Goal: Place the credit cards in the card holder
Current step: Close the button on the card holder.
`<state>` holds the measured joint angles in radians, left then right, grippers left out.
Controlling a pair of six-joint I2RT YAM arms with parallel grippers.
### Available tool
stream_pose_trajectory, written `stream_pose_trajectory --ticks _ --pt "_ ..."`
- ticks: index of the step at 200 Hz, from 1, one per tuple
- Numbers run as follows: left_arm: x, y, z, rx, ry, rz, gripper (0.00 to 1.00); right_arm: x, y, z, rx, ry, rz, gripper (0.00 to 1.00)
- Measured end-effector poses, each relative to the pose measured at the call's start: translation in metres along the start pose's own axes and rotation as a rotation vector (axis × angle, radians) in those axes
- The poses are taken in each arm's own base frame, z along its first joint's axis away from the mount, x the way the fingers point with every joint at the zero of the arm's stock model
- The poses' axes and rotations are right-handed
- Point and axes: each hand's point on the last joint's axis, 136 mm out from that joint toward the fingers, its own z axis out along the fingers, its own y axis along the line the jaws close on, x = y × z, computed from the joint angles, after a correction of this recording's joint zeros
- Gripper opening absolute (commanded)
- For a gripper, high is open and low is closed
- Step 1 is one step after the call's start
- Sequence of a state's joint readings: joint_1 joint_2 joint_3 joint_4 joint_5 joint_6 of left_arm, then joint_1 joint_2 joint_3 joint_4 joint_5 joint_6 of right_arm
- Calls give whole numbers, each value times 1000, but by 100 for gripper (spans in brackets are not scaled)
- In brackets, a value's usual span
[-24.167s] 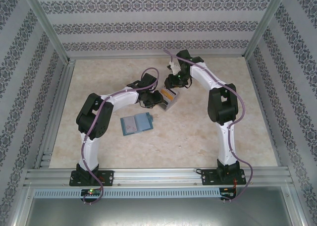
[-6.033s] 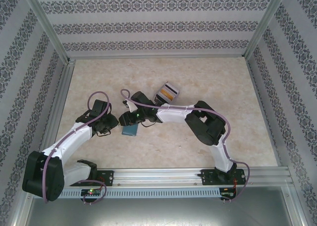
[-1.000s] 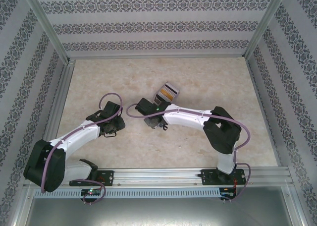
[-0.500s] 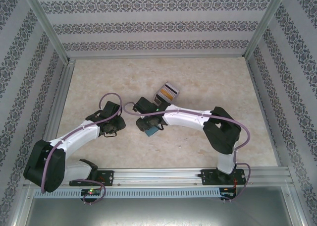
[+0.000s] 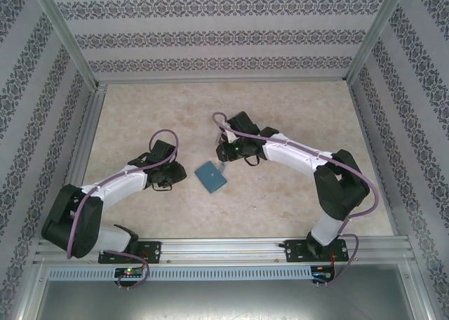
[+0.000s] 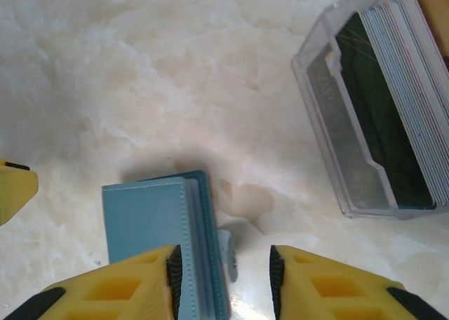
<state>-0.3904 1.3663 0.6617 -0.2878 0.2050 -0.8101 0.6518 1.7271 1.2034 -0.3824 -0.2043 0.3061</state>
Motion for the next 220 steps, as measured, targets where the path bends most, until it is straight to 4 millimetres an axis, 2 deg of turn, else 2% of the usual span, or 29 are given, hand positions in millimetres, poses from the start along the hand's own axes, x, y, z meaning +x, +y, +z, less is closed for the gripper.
stream_pose_trajectory --ticks 36,67,99,141,220 --pt "-2 -28 6 108 36 38 27 15 -4 13 -23 98 -12 36" --pt "3 -41 16 136 81 71 27 19 -2 17 -38 141 -34 35" --pt "9 -44 25 132 120 86 27 23 -3 23 -38 166 -42 31" --pt "11 -44 26 131 125 87 27 27 -7 31 -31 193 -42 26" --pt "10 -44 28 128 128 86 27 25 -5 32 -41 198 -40 18"
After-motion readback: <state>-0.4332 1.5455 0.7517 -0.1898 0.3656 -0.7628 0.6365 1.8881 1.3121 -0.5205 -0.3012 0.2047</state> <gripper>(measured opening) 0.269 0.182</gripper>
